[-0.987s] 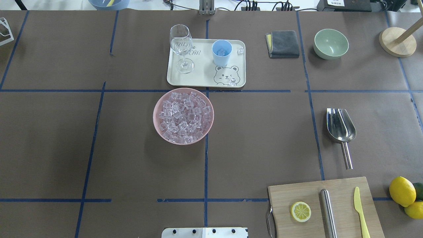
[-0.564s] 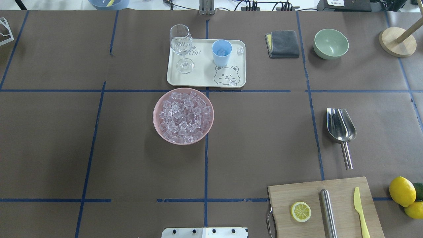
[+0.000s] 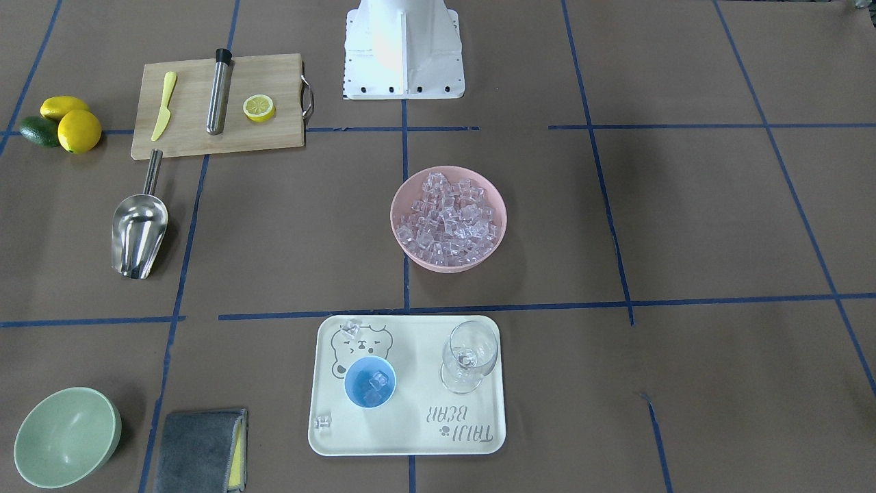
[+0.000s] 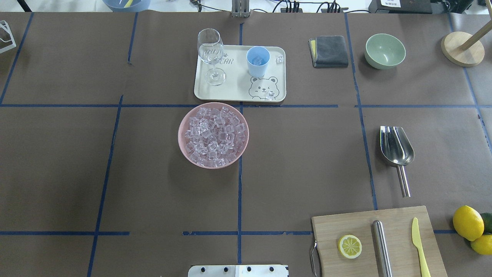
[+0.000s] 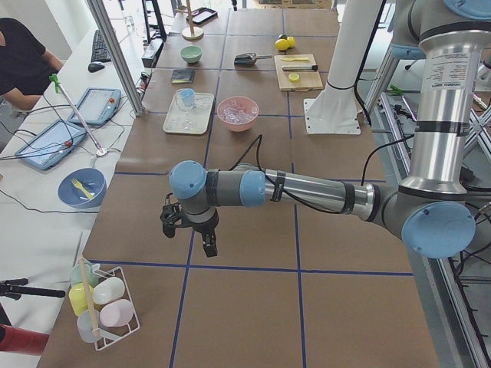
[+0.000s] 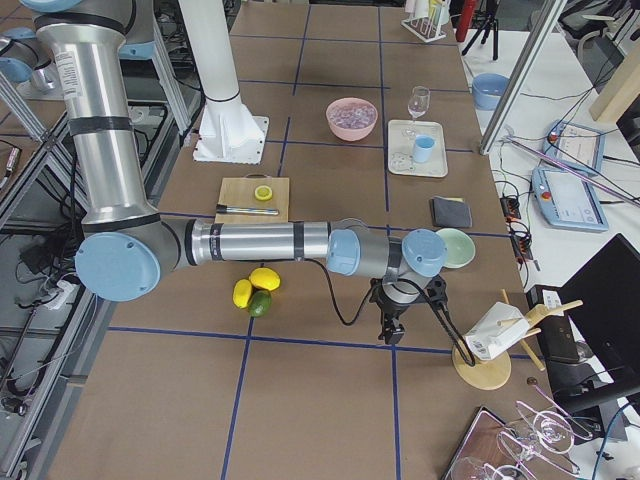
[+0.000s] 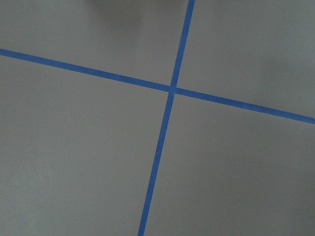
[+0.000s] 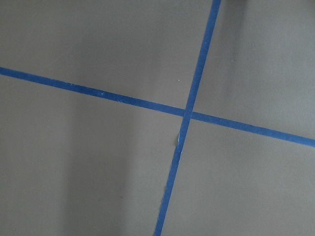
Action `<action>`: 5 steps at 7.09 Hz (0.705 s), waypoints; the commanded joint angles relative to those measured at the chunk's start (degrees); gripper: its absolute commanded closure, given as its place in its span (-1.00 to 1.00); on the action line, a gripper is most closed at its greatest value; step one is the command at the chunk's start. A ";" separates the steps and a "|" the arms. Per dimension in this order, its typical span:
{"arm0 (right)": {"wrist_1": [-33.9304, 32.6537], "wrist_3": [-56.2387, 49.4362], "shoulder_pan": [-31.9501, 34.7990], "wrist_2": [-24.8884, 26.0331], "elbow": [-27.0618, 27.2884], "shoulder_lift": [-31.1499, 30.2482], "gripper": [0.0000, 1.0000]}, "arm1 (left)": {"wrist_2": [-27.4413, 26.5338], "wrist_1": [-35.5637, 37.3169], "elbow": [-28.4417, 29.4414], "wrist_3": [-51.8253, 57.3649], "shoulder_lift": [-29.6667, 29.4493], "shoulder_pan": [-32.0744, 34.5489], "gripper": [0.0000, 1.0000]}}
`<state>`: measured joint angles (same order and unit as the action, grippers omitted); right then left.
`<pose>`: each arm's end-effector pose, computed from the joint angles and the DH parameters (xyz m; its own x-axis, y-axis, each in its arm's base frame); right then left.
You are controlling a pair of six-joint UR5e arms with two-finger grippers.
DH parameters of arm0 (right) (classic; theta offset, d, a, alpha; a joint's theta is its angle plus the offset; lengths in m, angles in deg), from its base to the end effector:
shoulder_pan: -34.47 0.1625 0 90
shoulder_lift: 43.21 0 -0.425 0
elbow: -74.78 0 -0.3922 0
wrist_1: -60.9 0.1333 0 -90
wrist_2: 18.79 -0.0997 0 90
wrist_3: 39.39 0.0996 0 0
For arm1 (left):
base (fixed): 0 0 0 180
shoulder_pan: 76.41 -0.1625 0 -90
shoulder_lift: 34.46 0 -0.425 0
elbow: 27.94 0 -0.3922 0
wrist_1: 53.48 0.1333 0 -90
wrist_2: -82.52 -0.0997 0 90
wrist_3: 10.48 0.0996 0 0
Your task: Put ice in cup with scoop
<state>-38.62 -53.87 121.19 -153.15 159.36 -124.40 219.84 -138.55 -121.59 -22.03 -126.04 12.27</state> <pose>0.0322 -0.5509 0.6407 0.6810 -0.2156 0.6998 0.2346 0.9695 0.0704 -0.0485 -0.5036 0.6186 0.6685 -0.1811 -0.7213 0.1131 0.9834 -0.1421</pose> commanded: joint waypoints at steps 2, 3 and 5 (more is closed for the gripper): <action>0.03 -0.02 -0.15 -0.02 -0.02 0.42 -1.00 | -0.12 -8.61 0.75 0.39 1.49 -0.09 -1.00; 0.03 0.06 -0.15 -0.10 -0.11 0.50 -1.00 | -0.12 -8.53 1.53 0.47 1.05 -0.10 -1.00; 0.03 0.06 -0.15 -0.11 -0.20 0.59 -1.00 | -0.91 -8.36 1.45 3.52 1.22 -0.10 -1.00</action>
<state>-38.59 -53.86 121.04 -153.25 159.18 -123.90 219.35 -146.99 -119.93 -20.81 -124.93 12.19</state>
